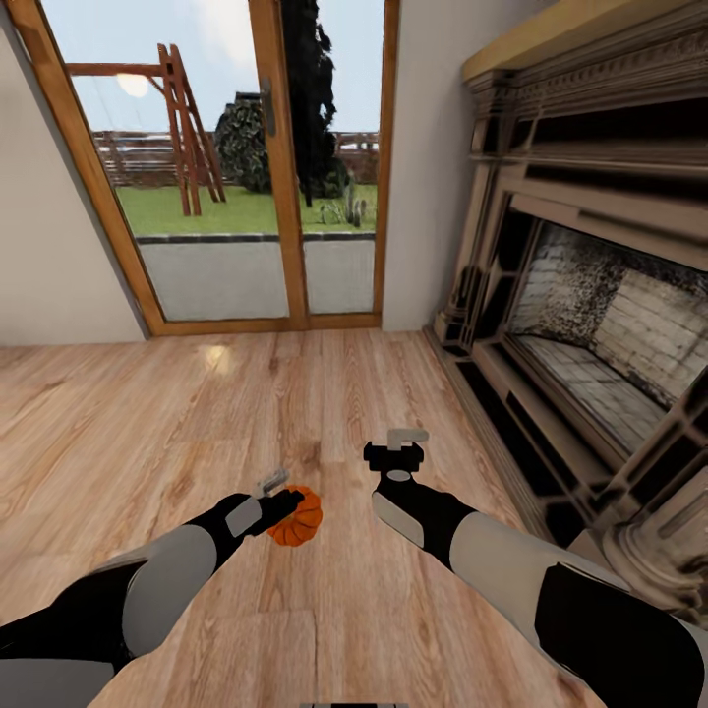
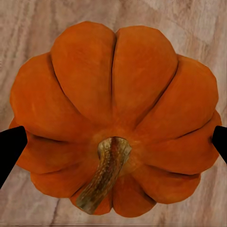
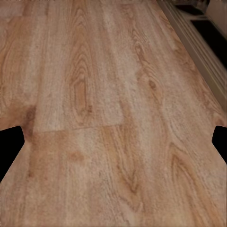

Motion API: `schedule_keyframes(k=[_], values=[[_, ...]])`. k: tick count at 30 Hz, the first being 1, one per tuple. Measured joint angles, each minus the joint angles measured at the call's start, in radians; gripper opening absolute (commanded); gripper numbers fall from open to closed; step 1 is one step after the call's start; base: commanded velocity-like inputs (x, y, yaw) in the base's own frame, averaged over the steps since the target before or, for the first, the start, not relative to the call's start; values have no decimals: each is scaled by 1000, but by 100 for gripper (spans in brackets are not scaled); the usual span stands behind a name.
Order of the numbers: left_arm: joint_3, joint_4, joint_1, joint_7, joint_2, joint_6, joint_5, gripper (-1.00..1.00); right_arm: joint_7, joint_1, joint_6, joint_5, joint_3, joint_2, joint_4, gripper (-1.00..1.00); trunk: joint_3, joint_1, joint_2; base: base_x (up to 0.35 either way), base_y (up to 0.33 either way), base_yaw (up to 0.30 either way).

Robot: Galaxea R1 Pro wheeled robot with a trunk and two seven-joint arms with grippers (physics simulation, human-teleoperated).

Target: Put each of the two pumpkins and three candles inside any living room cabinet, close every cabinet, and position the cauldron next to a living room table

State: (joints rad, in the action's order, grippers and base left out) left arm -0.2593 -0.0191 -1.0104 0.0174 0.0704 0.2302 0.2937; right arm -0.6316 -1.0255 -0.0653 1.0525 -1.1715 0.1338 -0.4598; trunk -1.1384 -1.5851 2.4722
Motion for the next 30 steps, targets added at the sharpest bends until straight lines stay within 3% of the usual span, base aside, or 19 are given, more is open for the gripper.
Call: schedule_keyframes(k=[13,30], values=[[-1,1,21,0,4,-33,-1,-100,1,3,0,0,0,0,0,100,41,50,-91,0,0,0],[-1,1,23,5,6,-61,-1,-100,-2,77,-1,9,4,0,0,100,94,115,-210,0,0,0]])
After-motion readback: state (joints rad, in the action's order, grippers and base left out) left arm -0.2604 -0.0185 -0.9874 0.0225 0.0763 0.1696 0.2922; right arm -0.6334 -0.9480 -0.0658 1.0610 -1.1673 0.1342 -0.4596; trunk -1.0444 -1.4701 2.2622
